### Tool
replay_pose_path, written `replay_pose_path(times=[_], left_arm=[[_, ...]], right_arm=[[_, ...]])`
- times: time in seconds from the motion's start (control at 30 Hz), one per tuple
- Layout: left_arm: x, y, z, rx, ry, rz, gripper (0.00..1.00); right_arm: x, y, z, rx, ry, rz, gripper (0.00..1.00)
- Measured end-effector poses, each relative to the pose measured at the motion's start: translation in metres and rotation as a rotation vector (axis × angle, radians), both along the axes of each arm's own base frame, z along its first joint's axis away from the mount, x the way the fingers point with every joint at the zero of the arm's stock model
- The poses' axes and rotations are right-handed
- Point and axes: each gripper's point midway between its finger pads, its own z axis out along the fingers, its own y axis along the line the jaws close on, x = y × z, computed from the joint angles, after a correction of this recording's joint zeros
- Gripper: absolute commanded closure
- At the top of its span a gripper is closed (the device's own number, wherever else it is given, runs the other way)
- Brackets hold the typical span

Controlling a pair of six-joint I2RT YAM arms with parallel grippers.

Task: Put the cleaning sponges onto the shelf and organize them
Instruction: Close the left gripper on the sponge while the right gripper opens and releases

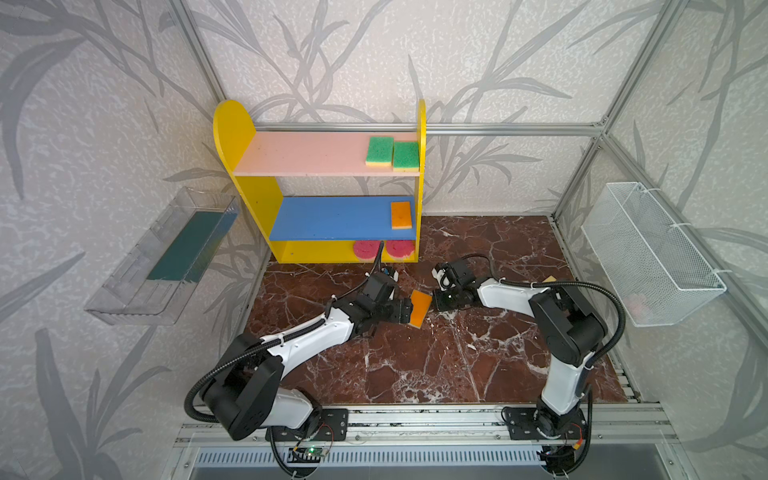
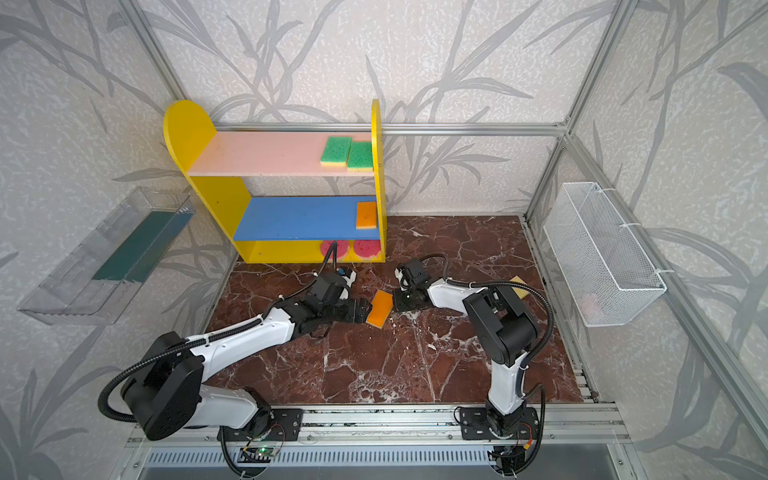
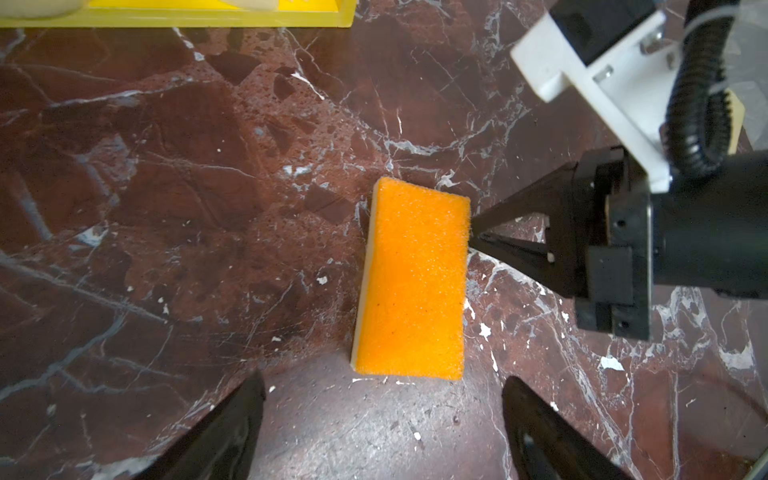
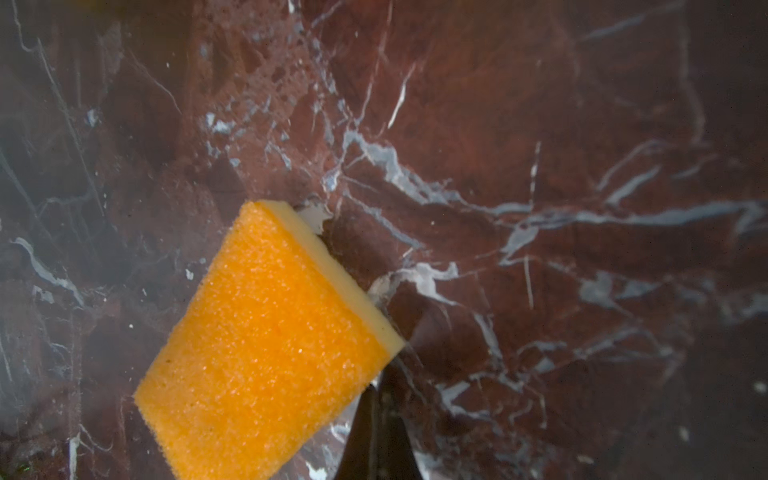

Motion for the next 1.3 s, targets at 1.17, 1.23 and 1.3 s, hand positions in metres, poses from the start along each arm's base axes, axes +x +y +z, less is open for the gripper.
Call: replay_pose_path(times=[1.17, 1.23, 1.3], left_arm=[[-0.013, -0.047, -0.068, 0.225, 0.117, -0.108, 0.13], [-0.013, -0.049, -0.069, 0.226, 0.121, -0.106, 0.17], [-0.013, -0.050, -0.070, 0.230, 0.122, -0.105, 0.21]], right_arm=[[-0.028, -0.067, 0.057, 0.029, -0.133, -0.103, 0.15], [-0.028, -0.067, 0.057, 0.029, -0.132, -0.103, 0.15], [-0.028, -0.067, 0.057, 0.029, -0.132, -0.104, 0.15]])
